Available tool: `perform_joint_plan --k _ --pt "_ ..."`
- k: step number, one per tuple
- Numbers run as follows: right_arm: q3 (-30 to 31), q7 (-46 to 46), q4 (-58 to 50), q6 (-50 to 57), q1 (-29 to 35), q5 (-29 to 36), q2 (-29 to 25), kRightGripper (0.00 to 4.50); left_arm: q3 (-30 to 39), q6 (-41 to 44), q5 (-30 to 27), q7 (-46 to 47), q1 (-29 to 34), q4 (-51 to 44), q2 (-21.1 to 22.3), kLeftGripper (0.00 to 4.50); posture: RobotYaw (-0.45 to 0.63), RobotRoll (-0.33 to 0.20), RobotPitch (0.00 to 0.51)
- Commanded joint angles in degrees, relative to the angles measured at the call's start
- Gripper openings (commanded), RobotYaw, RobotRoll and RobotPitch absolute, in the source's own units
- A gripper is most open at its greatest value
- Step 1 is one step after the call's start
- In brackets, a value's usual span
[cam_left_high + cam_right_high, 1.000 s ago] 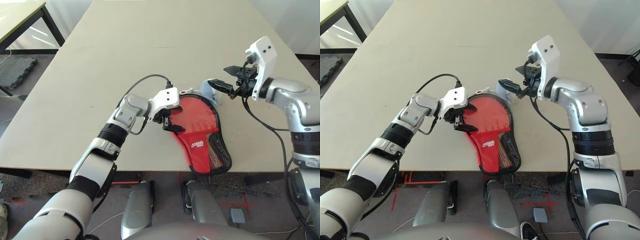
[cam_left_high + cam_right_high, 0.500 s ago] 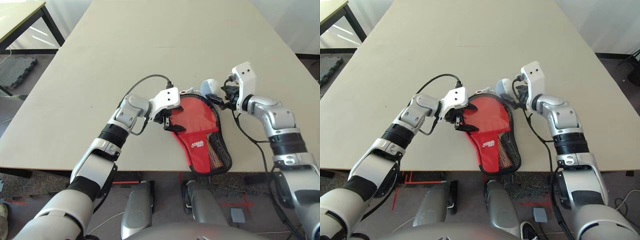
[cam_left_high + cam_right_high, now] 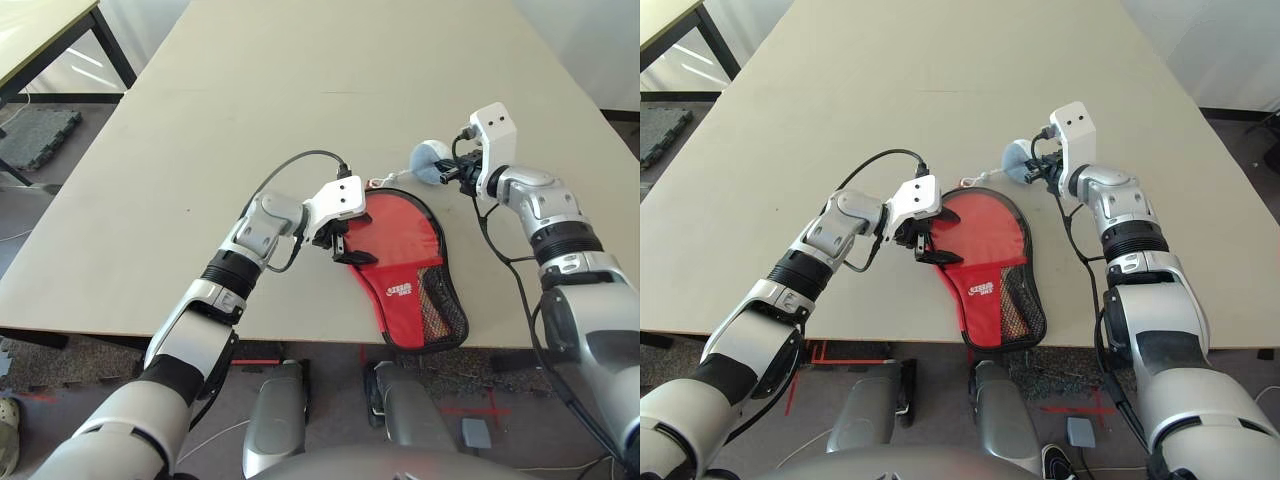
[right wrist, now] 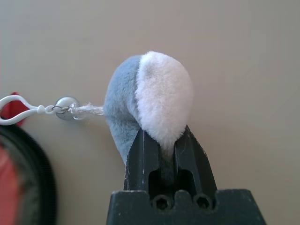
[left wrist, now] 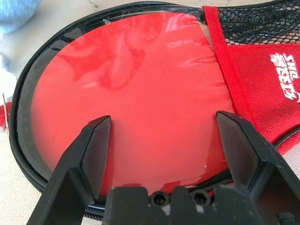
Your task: Store the ping-pong paddle in its case and zip it.
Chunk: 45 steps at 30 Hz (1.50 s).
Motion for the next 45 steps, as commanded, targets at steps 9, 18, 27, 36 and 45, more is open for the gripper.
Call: perform_joint_plan --k 9,18,27,36,45 --pt "-2.77 -0.99 5.66 -3.59 0.19 -0.90 -6.14 0.00 -2.91 1.45 1.02 0.04 1.52 0.28 -0.86 4.50 0.08 0.000 0.151" --pt "-5.43 3.10 -0.12 -0.80 8.33 0.54 -13.21 0.00 -2.94 0.33 1.19 -0.16 0.26 2.37 -1.49 4.50 0.04 0.000 0.154" --pt "-7.21 19.94 -23.57 14.82 28.65 7.74 -22.85 0.00 -3.28 -1.58 1.20 -0.08 -2.13 5.81 -2.40 4.50 0.01 0.000 0.157" --pt "-9.29 28.41 -44.27 28.80 47.07 15.71 -30.16 0.00 -3.24 -3.14 1.23 0.22 -3.84 8.50 -3.11 4.50 0.01 0.000 0.156" --pt "-10.77 32.91 -51.38 32.38 57.35 19.64 -34.47 0.00 -3.69 -3.80 2.00 0.66 -5.14 9.90 -5.05 4.50 0.00 0.000 0.151"
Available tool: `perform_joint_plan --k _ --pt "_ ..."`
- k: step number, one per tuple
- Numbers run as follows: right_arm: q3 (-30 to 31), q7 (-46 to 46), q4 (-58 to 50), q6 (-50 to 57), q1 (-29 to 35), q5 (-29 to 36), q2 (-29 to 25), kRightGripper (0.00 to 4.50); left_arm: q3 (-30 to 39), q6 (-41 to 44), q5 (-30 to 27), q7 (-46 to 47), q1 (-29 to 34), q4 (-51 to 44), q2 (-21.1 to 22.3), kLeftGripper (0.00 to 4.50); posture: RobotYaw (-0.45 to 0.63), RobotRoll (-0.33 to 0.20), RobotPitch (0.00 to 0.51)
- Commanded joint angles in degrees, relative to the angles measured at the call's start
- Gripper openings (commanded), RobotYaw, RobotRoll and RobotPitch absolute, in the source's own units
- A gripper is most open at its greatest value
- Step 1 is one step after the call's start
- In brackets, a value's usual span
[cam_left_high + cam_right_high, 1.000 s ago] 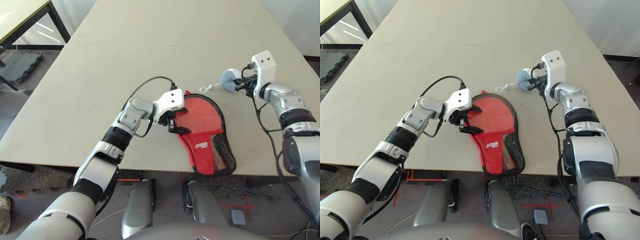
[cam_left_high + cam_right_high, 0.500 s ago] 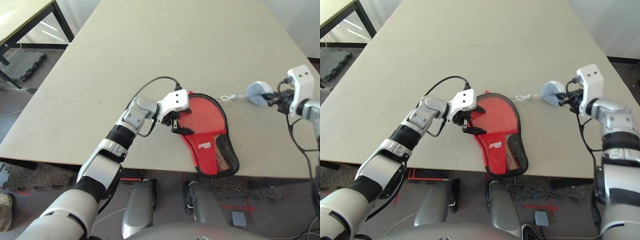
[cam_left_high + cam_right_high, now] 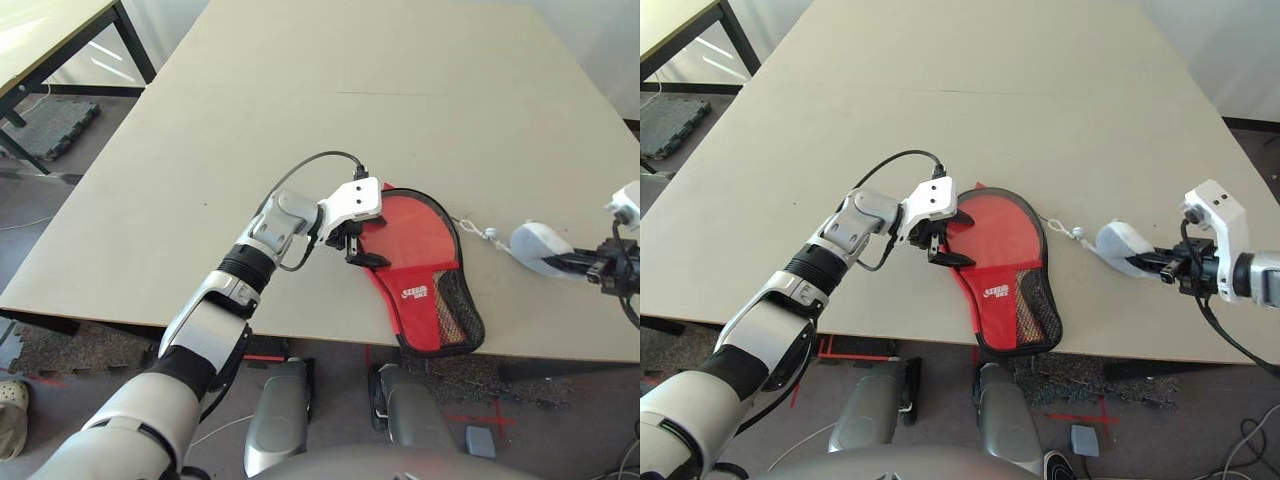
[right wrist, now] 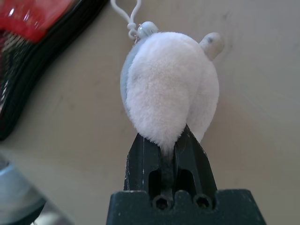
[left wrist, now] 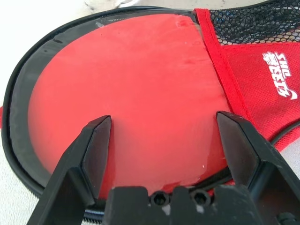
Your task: Store the ping-pong paddle in its case and zip it.
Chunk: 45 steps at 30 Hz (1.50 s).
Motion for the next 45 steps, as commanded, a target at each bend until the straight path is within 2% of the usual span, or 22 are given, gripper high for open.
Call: perform_joint_plan --k 1,6,13,17,24,32,45 --pt "2.70 3.16 -0.88 2.72 4.94 0.06 -0.96 0.00 -1.68 -0.36 1.76 0.58 -0.38 2.27 -0.85 4.50 0.00 0.000 0.151" --pt "4.31 4.93 -3.35 1.61 9.75 -0.59 -2.34 0.00 -1.92 -0.62 2.13 0.55 -0.29 2.31 -1.34 4.50 -0.01 0.000 0.152" --pt "5.50 7.68 -7.64 2.93 15.43 1.07 -3.75 0.00 -2.05 -0.60 2.55 1.00 -0.32 2.68 -2.09 4.50 0.00 0.000 0.160" --pt "4.71 9.97 -10.03 5.57 17.72 4.29 -4.64 0.00 -2.22 -0.80 2.94 1.63 -0.30 2.63 -2.58 4.50 0.00 0.000 0.162" --pt "6.05 10.93 -11.54 5.37 22.90 4.74 -6.67 0.00 -2.21 -0.50 2.99 2.90 0.24 2.52 -3.51 4.50 0.01 0.000 0.166" --pt "8.90 12.65 -12.20 3.65 27.62 3.50 -8.76 0.00 -2.31 0.20 2.86 3.64 0.91 2.19 -3.78 4.50 0.01 0.000 0.169" --pt "11.62 17.61 -7.42 -2.31 33.46 1.90 -9.47 0.00 -2.30 0.54 2.71 4.01 1.54 1.71 -3.92 4.50 0.01 0.000 0.170"
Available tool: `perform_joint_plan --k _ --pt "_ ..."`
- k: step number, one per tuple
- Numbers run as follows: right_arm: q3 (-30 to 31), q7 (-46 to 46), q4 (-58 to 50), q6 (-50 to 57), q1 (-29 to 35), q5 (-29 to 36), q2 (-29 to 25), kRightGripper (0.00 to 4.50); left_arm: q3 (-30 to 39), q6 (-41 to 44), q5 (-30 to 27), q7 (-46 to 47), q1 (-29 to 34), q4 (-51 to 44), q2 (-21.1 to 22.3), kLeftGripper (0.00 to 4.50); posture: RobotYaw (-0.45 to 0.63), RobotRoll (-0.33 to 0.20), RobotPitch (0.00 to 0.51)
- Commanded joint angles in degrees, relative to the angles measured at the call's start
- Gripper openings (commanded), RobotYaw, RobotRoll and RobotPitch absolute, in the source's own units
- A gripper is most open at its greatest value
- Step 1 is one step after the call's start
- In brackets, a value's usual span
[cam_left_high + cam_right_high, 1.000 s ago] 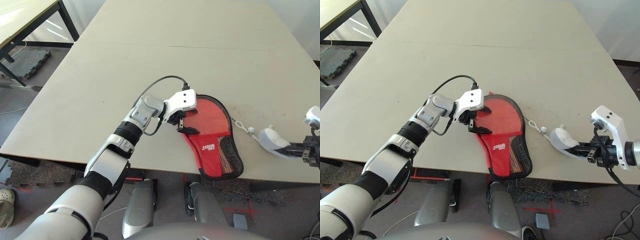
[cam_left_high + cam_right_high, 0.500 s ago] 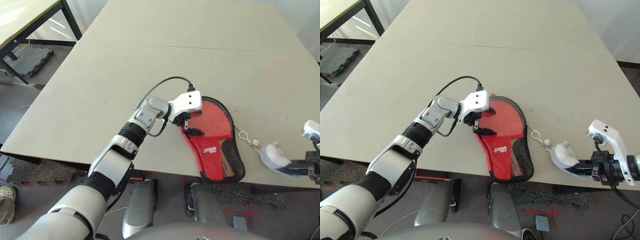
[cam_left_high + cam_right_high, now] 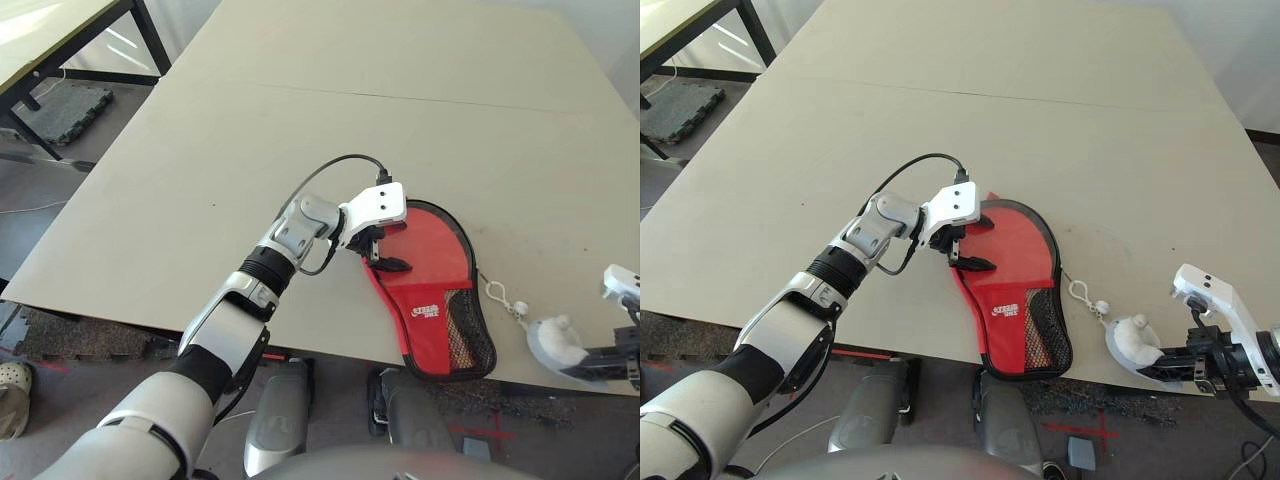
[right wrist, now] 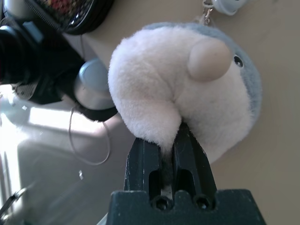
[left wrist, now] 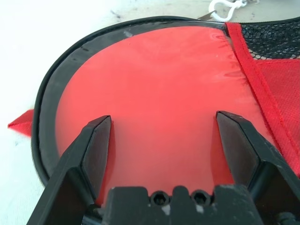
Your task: Store the ping-pong paddle in its case and zip it.
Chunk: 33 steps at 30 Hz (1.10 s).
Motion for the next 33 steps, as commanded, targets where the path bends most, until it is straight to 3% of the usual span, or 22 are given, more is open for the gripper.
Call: perform_joint_plan --k 1,2,5,11,15,19,27,33 --pt "8.92 3.46 2.52 0.57 6.71 -3.61 1.76 0.00 -1.34 1.08 1.45 0.65 1.42 0.75 0.36 4.50 0.01 0.000 0.170" --pt "8.07 2.73 2.91 0.14 6.17 -3.35 2.63 0.00 -1.35 1.09 1.44 0.66 1.44 0.71 0.31 4.50 0.01 0.000 0.170" --pt "3.89 2.29 3.37 2.13 3.83 0.43 4.72 0.96 -1.45 1.19 1.40 0.60 1.65 0.41 0.24 4.50 0.00 0.000 0.168" --pt "-8.98 4.98 5.57 8.90 -3.80 9.12 4.00 3.11 -1.62 1.57 1.18 0.19 2.28 -0.74 0.66 4.50 0.00 0.000 0.165" --pt "-15.04 2.43 9.53 12.66 -13.40 11.86 3.27 4.47 -1.41 2.01 0.88 0.01 2.55 -1.67 1.14 4.50 0.01 0.000 0.160" --pt "-18.00 -5.63 13.02 13.45 -26.26 13.59 7.53 4.47 -0.78 2.81 0.40 0.28 3.20 -3.29 1.81 4.50 0.02 0.000 0.154" --pt "-19.59 -16.10 11.85 13.05 -37.13 15.55 17.83 4.47 1.50 6.37 -1.36 1.40 5.21 -9.78 4.35 4.50 0.05 0.000 0.143" --pt "-17.20 -31.12 20.12 -8.05 -45.11 3.46 27.67 4.47 8.01 10.72 -4.61 6.66 6.77 -16.21 7.21 4.50 0.05 0.000 0.134"
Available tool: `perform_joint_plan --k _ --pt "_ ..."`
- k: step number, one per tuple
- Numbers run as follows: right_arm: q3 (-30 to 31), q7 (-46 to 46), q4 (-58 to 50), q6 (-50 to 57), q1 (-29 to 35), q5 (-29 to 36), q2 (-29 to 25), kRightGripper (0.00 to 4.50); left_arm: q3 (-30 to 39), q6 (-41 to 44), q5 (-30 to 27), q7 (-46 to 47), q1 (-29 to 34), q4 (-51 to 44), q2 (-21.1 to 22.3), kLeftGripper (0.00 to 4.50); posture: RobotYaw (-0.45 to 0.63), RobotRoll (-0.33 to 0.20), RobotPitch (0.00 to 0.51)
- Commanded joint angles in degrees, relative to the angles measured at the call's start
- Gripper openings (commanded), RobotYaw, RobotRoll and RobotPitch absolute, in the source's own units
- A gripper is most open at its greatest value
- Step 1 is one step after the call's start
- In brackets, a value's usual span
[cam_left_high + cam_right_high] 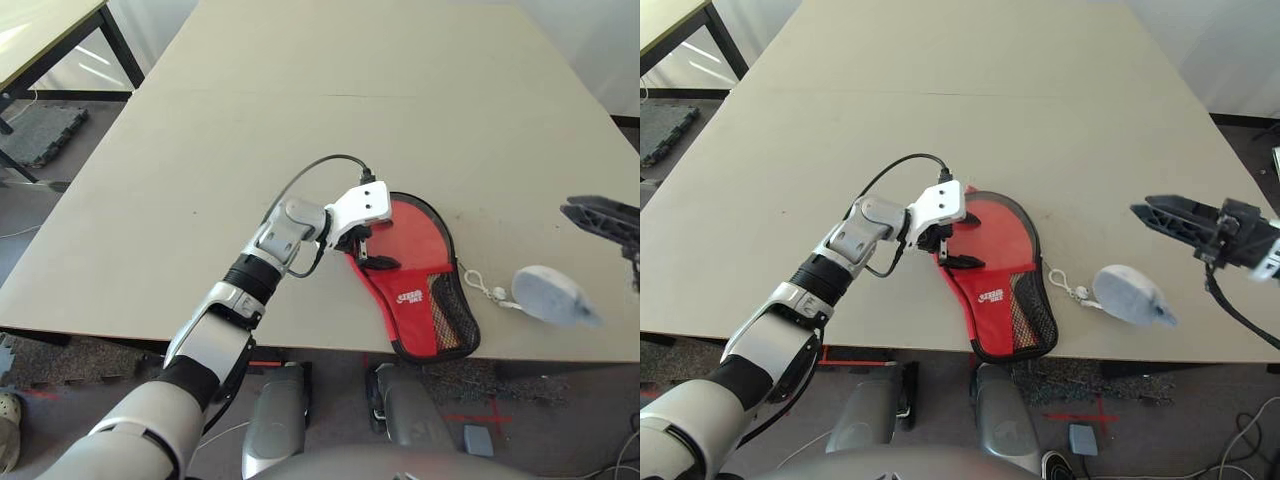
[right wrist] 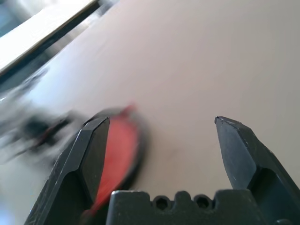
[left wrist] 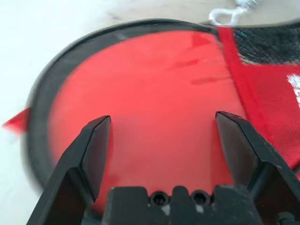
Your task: Store the ping-pong paddle in its case and zip it.
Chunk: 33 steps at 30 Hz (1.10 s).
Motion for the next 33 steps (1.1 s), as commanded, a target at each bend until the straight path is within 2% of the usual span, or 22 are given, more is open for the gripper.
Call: perform_joint_plan --k 1,8,11,15,17,24,33 --pt "0.83 -7.33 5.55 -10.96 -1.99 -6.13 4.70 4.47 4.72 2.43 -2.49 4.49 1.56 -3.52 1.51 4.50 0.06 0.000 0.133" --pt "1.53 -19.16 16.59 -29.18 -6.81 -13.92 13.78 4.47 17.51 5.79 -6.10 20.98 4.93 -9.43 2.64 4.50 0.10 0.000 0.125" --pt "1.78 -24.27 22.05 -36.36 -8.80 -17.06 15.48 4.47 23.89 4.85 -6.88 30.34 6.78 -10.27 2.92 4.50 0.11 0.000 0.122" --pt "2.54 -30.50 26.41 -43.12 -10.91 -20.39 16.58 4.47 30.72 2.17 -4.66 44.21 10.63 -8.65 4.97 4.50 0.12 0.000 0.119" --pt "2.61 -33.20 29.53 -45.91 -12.07 -21.55 16.72 4.47 34.39 -2.75 -4.25 50.90 12.95 -6.84 5.56 4.50 0.13 0.000 0.116" --pt "3.35 -45.93 38.27 -50.68 -14.78 -26.63 15.75 4.47 36.84 -13.83 -6.13 57.51 13.81 -0.45 3.39 4.50 0.15 0.000 0.109" --pt "3.84 -46.16 39.49 -51.87 -14.56 -25.84 17.52 4.47 35.61 -17.84 -7.90 56.55 11.52 5.41 2.61 4.50 0.13 0.000 0.102"
